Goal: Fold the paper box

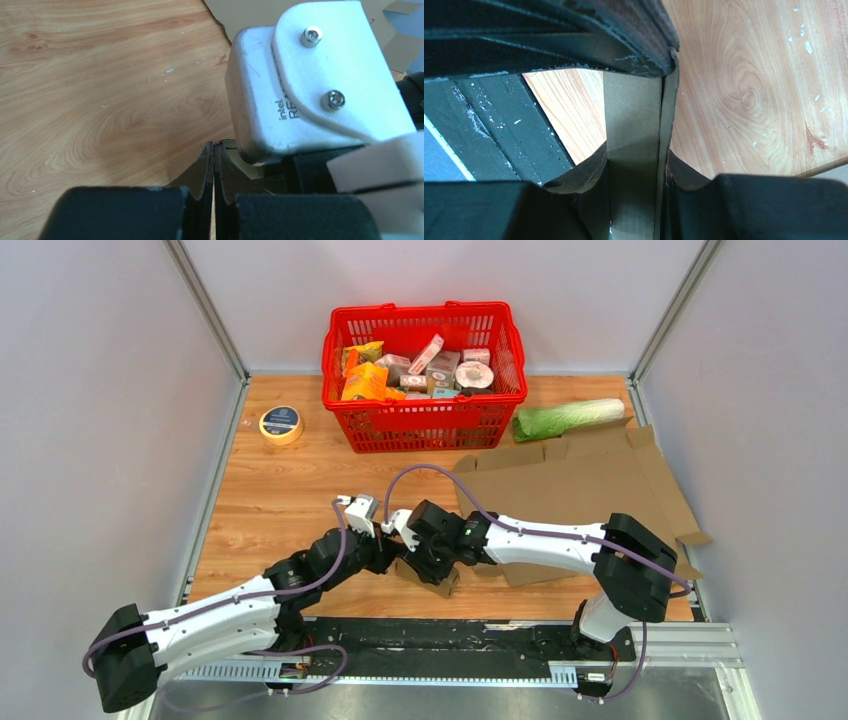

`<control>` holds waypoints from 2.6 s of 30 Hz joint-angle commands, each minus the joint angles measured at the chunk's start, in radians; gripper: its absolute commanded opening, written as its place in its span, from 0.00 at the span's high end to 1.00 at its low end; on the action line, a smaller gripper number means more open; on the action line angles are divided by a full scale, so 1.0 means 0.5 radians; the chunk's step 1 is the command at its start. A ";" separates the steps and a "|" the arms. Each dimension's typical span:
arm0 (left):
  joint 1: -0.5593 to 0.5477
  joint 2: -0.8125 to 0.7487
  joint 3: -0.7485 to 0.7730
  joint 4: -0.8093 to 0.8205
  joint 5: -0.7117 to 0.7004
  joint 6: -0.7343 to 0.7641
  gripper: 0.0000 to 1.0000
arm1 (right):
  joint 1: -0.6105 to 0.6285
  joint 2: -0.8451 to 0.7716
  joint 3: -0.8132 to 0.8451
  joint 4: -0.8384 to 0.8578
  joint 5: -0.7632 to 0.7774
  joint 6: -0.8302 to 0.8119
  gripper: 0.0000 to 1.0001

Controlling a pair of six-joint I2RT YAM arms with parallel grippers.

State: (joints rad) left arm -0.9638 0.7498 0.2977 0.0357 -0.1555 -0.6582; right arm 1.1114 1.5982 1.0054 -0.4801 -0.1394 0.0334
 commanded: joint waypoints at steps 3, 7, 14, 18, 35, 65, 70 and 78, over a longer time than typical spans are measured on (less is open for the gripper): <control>-0.134 -0.045 -0.160 -0.022 -0.116 0.065 1.00 | -0.032 0.016 0.029 0.147 0.239 0.081 0.66; -0.159 -0.100 -0.157 -0.138 -0.152 0.117 1.00 | -0.035 0.001 -0.010 0.184 0.245 0.053 0.64; -0.159 -0.205 -0.184 -0.216 -0.168 0.175 1.00 | -0.035 -0.018 -0.038 0.205 0.239 0.044 0.59; -0.162 -0.199 -0.224 -0.167 -0.189 0.132 1.00 | -0.032 -0.045 -0.029 0.175 0.242 0.108 0.43; -0.272 -0.205 -0.172 -0.185 -0.309 0.071 1.00 | -0.213 -0.824 -0.111 -0.648 0.107 1.325 0.32; -0.373 -0.196 -0.172 -0.206 -0.392 0.049 1.00 | -0.241 -0.711 -0.222 -0.350 0.067 1.415 1.00; -0.383 -0.190 -0.175 -0.197 -0.404 0.040 1.00 | -0.244 -0.739 -0.222 -0.402 0.104 1.660 1.00; -0.416 -0.190 -0.178 -0.191 -0.431 0.019 1.00 | -0.223 -0.730 -0.228 -0.429 0.227 2.053 1.00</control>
State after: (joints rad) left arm -1.1522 0.6415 0.2180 0.0360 -0.3954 -0.6304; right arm 0.9916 1.2381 0.8803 -0.7105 -0.0734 0.9218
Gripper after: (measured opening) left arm 0.006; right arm 0.008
